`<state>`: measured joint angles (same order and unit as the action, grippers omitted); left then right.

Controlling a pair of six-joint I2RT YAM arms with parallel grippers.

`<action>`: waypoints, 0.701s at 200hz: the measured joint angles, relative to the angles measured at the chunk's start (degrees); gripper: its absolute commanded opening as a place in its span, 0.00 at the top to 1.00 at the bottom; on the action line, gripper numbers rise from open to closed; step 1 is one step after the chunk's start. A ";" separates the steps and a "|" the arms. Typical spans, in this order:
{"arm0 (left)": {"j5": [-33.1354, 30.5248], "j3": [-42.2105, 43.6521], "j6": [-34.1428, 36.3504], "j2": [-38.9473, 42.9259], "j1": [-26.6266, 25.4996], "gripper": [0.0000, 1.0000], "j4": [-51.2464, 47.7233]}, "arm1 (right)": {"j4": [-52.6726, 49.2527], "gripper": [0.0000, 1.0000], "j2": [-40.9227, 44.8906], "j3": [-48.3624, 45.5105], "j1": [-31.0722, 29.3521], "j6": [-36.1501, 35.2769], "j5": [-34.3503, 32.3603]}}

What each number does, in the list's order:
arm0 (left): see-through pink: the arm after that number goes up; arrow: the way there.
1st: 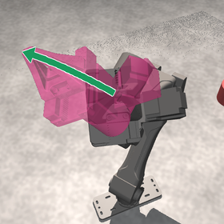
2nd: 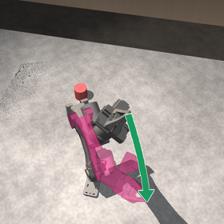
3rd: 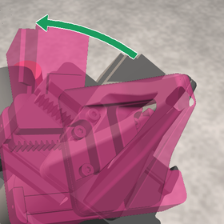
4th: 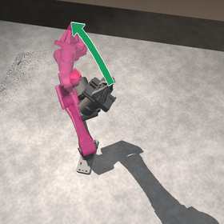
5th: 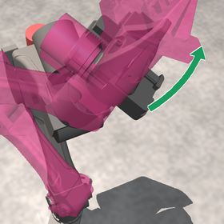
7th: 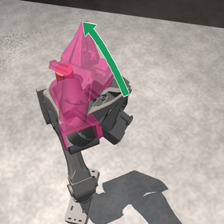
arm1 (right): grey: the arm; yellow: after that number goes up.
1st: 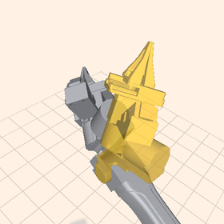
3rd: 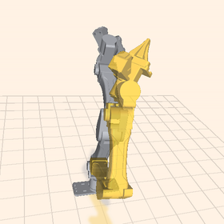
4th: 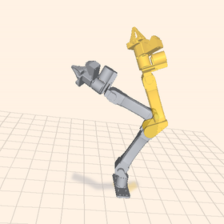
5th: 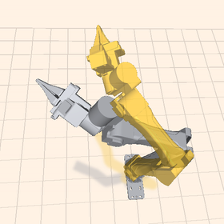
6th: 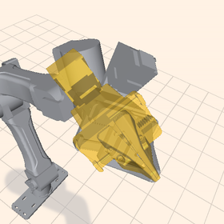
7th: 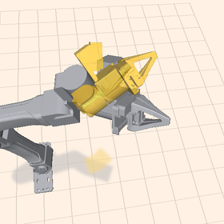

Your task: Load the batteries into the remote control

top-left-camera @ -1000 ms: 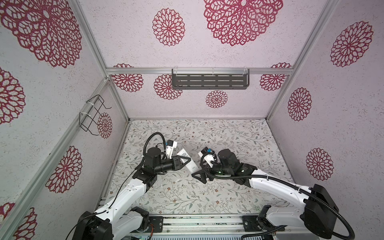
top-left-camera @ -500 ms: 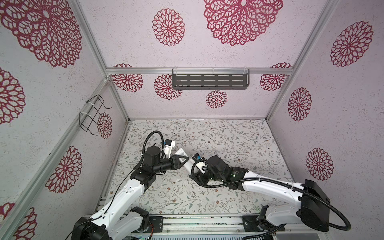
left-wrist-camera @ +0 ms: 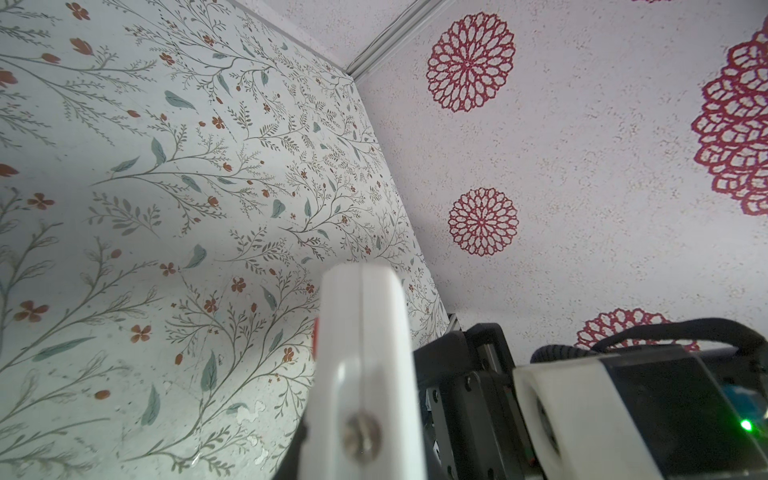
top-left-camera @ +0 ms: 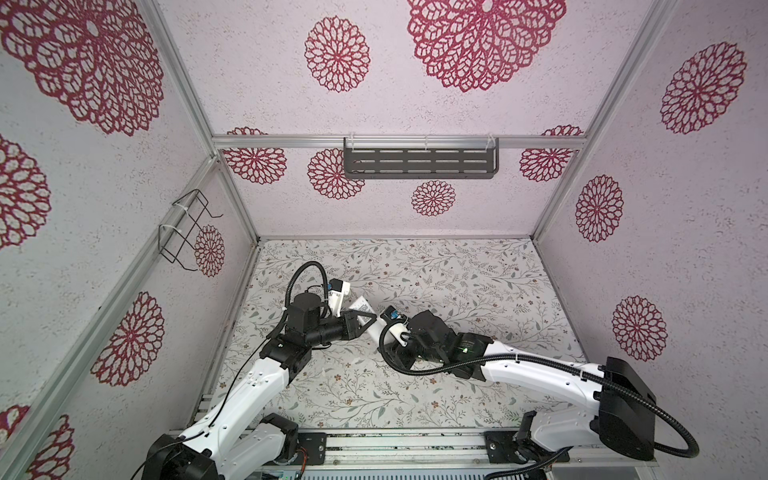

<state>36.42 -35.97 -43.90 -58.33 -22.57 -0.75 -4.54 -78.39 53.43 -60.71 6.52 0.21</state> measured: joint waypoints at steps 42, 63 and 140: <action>1.73 0.00 0.31 0.39 0.07 0.38 1.46 | -2.27 0.82 -0.04 1.81 0.44 0.22 2.16; 3.06 0.11 -0.26 1.49 0.07 0.16 4.37 | -2.49 0.82 -0.02 2.40 2.08 1.49 6.47; 8.90 3.74 -1.88 3.87 0.33 0.03 21.92 | 0.90 0.83 7.39 0.90 16.17 14.29 31.93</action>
<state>45.32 -32.23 -45.78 -54.46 -22.24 21.17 -3.64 -71.00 54.33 -44.53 20.82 32.14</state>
